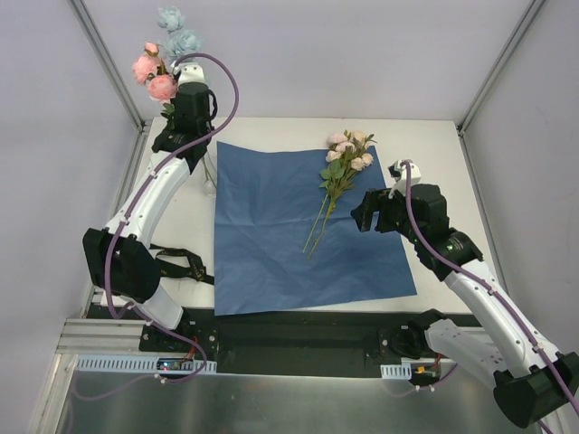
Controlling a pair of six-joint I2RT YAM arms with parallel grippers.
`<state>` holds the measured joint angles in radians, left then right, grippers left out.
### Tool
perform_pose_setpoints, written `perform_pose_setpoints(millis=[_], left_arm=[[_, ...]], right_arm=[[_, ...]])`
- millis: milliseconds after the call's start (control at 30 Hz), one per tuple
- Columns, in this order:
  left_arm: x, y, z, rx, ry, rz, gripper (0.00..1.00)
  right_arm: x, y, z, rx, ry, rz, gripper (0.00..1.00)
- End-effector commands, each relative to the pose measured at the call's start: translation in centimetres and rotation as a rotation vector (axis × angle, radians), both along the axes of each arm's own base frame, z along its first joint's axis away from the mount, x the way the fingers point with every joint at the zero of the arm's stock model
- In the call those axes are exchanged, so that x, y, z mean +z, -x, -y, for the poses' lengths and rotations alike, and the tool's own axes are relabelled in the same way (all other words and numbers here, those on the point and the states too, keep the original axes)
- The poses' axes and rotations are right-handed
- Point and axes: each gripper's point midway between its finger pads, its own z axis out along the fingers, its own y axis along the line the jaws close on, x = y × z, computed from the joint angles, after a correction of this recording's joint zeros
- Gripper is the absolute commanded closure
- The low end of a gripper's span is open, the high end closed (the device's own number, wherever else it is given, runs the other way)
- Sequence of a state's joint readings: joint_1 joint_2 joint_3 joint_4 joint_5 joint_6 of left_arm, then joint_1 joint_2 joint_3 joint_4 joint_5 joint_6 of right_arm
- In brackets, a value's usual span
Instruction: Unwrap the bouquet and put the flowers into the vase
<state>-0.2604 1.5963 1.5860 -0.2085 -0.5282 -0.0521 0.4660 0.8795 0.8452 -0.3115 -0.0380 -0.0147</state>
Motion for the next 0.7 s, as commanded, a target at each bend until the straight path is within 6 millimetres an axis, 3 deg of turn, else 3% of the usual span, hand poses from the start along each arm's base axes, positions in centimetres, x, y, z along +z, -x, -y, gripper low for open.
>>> perform_pose_setpoints(millis=[0, 100, 133, 233, 267, 367, 500, 600, 667], left_arm=[[0.6, -0.7, -0.7, 0.043, 0.015, 0.054, 1.00], [0.1, -0.8, -0.7, 0.043, 0.007, 0.041, 0.96], [0.1, -0.6, -0.7, 0.042, 0.009, 0.041, 0.87], [0.4, -0.3, -0.4, 0.018, 0.020, 0.046, 0.74], [0.6, -0.1, -0.3, 0.016, 0.032, 0.053, 0.61], [1.8, 0.8, 0.1, -0.016, 0.059, 0.079, 0.46], [4.2, 3.6, 0.3, -0.075, 0.090, 0.131, 0.30], [6.2, 6.5, 1.8, -0.195, 0.145, 0.177, 0.22], [7.4, 8.1, 3.9, -0.332, 0.192, 0.201, 0.18]], right_arm=[[0.6, 0.0, 0.4, -0.022, -0.015, 0.018, 0.18], [0.5, 0.0, 0.4, -0.022, -0.014, 0.017, 0.18], [0.5, 0.0, 0.4, -0.023, -0.014, 0.017, 0.18], [0.3, 0.1, 0.4, -0.020, -0.012, 0.011, 0.18], [0.4, 0.0, 0.3, -0.017, -0.014, 0.012, 0.18], [0.0, 0.0, 0.3, -0.016, -0.010, 0.001, 0.18], [-0.6, -0.2, -0.1, -0.023, -0.022, -0.039, 0.18], [-2.0, -0.4, -0.1, -0.036, 0.000, -0.097, 0.18], [-2.6, -0.8, -0.4, -0.049, 0.004, -0.144, 0.18]])
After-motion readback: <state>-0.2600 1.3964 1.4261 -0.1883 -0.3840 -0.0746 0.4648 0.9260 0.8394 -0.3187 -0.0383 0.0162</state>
